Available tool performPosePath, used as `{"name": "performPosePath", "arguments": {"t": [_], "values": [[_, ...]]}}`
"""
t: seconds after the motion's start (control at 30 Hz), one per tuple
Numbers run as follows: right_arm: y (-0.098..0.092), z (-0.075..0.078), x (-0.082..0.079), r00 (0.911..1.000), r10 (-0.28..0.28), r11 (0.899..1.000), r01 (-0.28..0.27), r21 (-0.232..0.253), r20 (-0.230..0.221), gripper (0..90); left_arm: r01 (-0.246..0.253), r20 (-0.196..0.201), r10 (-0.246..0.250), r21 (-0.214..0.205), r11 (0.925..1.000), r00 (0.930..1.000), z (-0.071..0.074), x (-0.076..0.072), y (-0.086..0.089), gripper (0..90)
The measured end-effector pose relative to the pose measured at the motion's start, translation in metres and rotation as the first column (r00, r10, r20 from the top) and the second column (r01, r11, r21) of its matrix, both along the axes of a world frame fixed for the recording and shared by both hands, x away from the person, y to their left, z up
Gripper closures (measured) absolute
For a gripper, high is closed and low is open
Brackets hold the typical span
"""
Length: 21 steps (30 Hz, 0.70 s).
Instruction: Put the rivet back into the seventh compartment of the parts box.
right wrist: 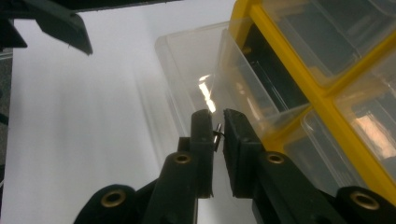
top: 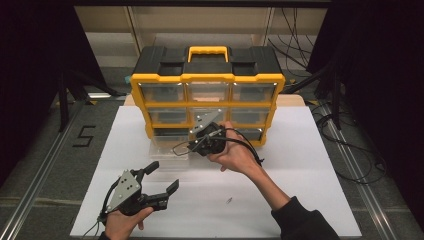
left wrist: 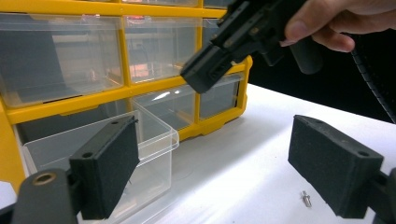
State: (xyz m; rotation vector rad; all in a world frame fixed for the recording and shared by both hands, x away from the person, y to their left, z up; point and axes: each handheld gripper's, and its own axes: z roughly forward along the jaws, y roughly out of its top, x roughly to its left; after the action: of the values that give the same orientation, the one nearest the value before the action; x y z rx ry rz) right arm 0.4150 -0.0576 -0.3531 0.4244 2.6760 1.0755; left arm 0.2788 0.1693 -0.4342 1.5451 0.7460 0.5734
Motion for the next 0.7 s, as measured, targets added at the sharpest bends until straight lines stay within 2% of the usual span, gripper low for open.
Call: {"name": "performPosePath", "arguments": {"t": [0.3,0.7], "values": [[0.018,0.004,0.008,0.9999,0.013,1.0,-0.013,0.005,0.004,82.6,-0.003,0.003,0.003,-0.002,1.0,1.0,0.0,0.0,0.001,15.8],[0.046,-0.006,0.023,0.9999,0.014,1.0,-0.015,-0.019,-0.006,82.5,-0.002,0.003,0.002,-0.006,1.0,1.0,0.001,0.0,0.001,15.7]]}}
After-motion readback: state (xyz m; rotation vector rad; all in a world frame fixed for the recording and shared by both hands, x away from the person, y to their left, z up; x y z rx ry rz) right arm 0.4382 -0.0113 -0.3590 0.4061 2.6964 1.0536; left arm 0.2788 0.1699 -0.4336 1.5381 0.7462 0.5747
